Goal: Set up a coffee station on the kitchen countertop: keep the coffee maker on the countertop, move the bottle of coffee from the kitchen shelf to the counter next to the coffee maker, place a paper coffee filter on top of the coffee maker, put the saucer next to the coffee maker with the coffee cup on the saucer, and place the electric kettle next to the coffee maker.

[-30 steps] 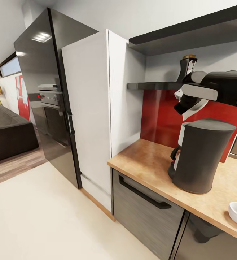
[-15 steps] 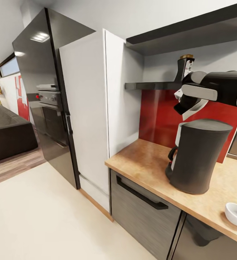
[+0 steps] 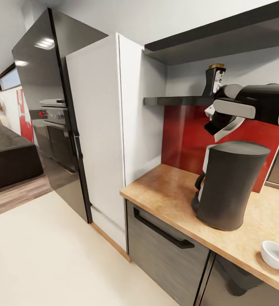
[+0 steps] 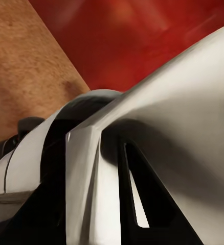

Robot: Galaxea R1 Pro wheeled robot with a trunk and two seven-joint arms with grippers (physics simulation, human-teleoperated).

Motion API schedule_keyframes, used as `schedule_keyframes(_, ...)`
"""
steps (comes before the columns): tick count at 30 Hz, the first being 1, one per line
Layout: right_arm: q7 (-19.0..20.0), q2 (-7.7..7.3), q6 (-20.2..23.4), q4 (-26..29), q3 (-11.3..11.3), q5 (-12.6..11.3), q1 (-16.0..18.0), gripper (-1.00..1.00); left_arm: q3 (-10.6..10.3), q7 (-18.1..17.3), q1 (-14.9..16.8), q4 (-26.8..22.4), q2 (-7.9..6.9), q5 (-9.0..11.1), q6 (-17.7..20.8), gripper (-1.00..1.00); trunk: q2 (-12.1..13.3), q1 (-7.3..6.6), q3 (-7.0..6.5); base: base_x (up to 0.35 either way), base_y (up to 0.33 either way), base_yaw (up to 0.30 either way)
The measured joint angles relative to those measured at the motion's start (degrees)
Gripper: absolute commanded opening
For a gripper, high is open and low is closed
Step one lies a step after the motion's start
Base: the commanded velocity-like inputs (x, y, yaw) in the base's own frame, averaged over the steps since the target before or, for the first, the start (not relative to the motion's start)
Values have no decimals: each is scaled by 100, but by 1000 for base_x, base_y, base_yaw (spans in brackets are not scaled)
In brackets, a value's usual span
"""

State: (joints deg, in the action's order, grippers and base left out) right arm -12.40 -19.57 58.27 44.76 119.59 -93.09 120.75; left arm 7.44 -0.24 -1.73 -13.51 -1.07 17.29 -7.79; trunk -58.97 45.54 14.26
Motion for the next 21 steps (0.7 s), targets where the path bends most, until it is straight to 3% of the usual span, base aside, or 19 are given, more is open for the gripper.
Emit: schedule_keyframes(21, -4, -2, 0, 1, -7, 1, -7, -100, 3, 0, 0, -1, 0, 1, -5, 100, 0, 0, 0, 21, -15, 0)
